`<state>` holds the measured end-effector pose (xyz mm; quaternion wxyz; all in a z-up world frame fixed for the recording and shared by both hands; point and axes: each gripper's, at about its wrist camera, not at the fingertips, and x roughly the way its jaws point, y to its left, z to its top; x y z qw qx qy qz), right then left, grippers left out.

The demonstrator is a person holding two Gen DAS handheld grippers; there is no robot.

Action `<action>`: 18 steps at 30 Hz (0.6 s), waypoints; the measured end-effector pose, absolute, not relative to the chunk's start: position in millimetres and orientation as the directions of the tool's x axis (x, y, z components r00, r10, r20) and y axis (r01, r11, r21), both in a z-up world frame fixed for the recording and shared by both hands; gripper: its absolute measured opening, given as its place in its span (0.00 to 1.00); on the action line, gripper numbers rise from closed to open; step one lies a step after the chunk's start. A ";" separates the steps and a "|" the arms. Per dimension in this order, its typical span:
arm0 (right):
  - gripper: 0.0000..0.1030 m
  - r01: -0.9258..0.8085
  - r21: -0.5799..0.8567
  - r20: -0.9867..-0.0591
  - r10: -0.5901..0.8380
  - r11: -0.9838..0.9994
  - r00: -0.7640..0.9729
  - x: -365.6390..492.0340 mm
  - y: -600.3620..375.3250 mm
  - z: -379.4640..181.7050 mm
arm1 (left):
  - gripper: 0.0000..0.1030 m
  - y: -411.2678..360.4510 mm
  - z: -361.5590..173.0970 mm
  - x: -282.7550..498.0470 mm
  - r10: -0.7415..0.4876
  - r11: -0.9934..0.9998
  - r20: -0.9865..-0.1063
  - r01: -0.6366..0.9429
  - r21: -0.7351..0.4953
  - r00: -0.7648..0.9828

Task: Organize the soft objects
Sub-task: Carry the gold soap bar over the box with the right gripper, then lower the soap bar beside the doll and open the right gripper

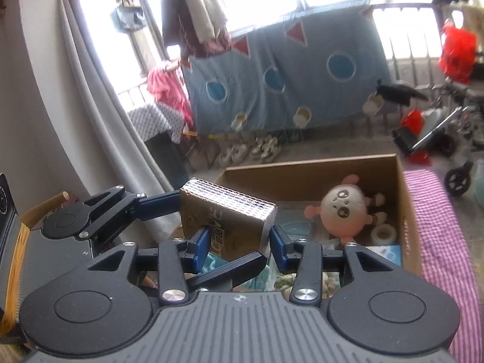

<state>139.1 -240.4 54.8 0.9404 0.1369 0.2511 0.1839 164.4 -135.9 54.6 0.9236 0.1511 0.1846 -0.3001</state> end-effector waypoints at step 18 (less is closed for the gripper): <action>0.44 -0.079 0.583 -0.697 0.548 0.809 0.463 358.6 -283.6 -57.5 | 0.76 -135.4 -43.8 366.1 -0.397 0.836 -0.870 0.506 -0.211 0.292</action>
